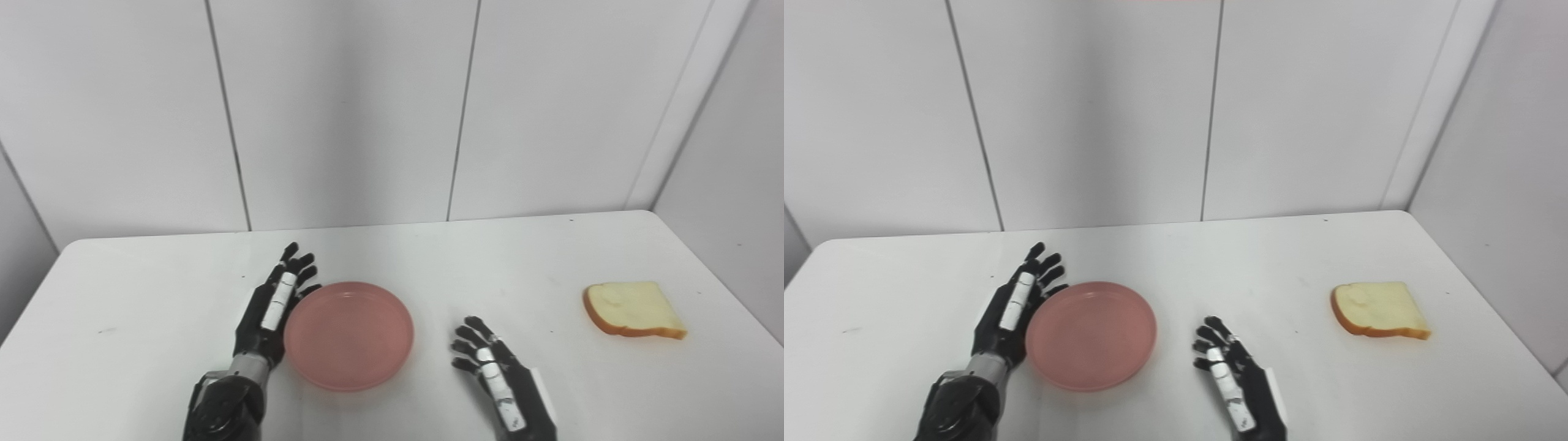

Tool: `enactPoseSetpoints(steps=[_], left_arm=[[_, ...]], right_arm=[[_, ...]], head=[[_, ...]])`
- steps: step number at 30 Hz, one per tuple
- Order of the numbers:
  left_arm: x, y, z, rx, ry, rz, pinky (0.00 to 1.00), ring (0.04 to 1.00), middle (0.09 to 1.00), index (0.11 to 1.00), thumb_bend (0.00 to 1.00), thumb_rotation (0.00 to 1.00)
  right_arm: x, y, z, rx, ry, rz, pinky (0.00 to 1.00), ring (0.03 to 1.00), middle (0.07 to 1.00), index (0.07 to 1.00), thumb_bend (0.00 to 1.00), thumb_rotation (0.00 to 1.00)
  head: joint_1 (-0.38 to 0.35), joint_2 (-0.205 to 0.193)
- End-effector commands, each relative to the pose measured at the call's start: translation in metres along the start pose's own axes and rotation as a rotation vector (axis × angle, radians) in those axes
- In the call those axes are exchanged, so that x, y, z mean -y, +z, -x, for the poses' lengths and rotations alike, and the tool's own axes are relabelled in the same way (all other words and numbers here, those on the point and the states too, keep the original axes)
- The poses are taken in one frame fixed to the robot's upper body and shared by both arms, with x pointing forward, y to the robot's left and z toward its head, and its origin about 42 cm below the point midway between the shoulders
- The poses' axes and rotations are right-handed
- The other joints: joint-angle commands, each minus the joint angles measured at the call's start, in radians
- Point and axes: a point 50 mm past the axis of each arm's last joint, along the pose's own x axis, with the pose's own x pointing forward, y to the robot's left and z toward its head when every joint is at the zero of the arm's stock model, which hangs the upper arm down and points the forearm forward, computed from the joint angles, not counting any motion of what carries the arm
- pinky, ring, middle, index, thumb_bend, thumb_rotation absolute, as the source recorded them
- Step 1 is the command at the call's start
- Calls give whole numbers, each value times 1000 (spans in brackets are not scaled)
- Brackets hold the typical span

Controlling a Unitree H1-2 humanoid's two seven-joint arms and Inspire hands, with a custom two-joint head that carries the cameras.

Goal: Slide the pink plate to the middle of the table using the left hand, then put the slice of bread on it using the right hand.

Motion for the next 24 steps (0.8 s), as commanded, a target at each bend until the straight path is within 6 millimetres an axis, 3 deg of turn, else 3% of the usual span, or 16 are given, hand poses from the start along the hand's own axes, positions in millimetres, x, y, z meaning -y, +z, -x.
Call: enactPoseSetpoints(steps=[1, 4, 8, 14, 20, 24], left_arm=[[4, -3, 2, -38, -2, 5, 794, 896, 908, 966, 847, 788], [5, -2, 3, -48, -10, 15, 830, 907, 914, 973, 842, 794], [10, -3, 5, -56, -14, 17, 786, 898, 902, 967, 886, 793], [15, -4, 6, -64, -32, 37, 775, 878, 897, 961, 870, 780], [14, -8, 6, -64, -43, 46, 790, 876, 899, 963, 865, 763], [10, -16, 6, -81, -40, 35, 776, 876, 898, 961, 891, 768]], right_arm=[[-15, -15, 8, -68, -1, -19, 771, 822, 855, 854, 766, 815], [-23, -14, 7, -57, -3, -3, 770, 825, 864, 857, 743, 827], [-31, -12, 6, -51, -4, 7, 782, 832, 868, 869, 694, 852], [-37, -10, 5, -45, -15, 21, 793, 840, 874, 877, 670, 863], [-39, -9, 5, -20, -29, 78, 782, 866, 889, 885, 677, 877], [-34, -3, 4, -17, -66, 0, 788, 859, 887, 884, 677, 860]], head=[[1, 0], [-45, 3], [-73, 4], [-113, 3], [-159, -2], [-177, -4]])
